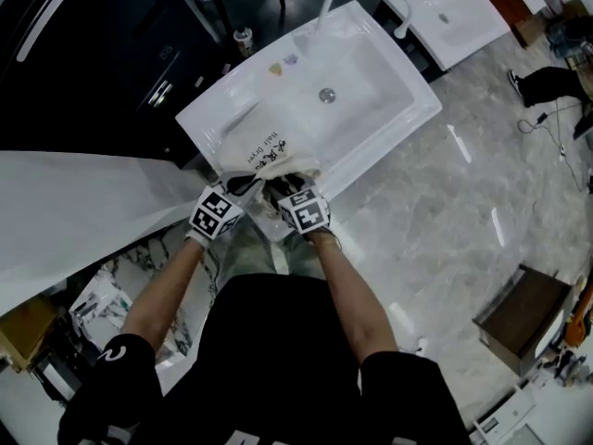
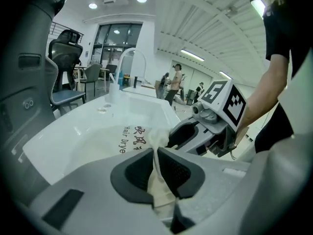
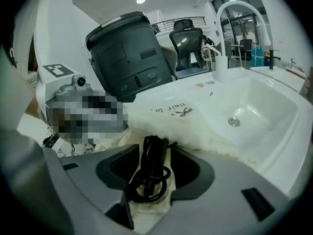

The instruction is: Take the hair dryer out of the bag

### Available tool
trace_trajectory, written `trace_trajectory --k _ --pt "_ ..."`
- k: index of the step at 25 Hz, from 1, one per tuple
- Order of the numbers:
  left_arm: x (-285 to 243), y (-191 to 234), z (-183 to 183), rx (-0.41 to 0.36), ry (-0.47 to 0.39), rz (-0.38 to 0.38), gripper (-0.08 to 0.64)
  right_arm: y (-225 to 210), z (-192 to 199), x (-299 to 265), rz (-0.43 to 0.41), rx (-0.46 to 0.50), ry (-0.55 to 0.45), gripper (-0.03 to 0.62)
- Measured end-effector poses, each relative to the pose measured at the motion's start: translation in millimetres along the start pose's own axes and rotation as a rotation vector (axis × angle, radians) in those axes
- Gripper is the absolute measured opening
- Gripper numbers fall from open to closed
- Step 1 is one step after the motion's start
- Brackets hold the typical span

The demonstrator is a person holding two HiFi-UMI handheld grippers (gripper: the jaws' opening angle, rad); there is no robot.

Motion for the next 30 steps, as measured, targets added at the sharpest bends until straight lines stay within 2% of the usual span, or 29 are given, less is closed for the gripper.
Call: trace_trajectory --k 5,12,19,25,30 --pt "-2 19 -4 0.054 -0.027 0.056 0.03 5 -7 -30 0.001 -0.045 0.064 0.229" --pt "-7 42 -2 0.039 -0.012 0.118 0.03 -2 -7 -59 0.101 -0.051 0.12 0.231" --pt "-8 52 4 0.068 -0.017 0.126 0.029 -2 -6 -65 0.106 -0.049 0.153 0.215" --pt "-7 50 1 0.054 -0.025 0.118 0.029 -4 -10 -60 0.097 -0.092 0.145 0.204" --pt "-4 42 -3 0.016 -0.044 0.077 0.029 -3 -23 -38 0.079 -0.11 0.113 0.202"
Point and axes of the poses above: the fingertips, and each gripper's own axes: x backward along the fingers, y to its left, z out of its underside, the point moved 6 cm from there along x, backward along the fingers, and after that the axes turned 5 degrees about x, right-handed, at the moved point
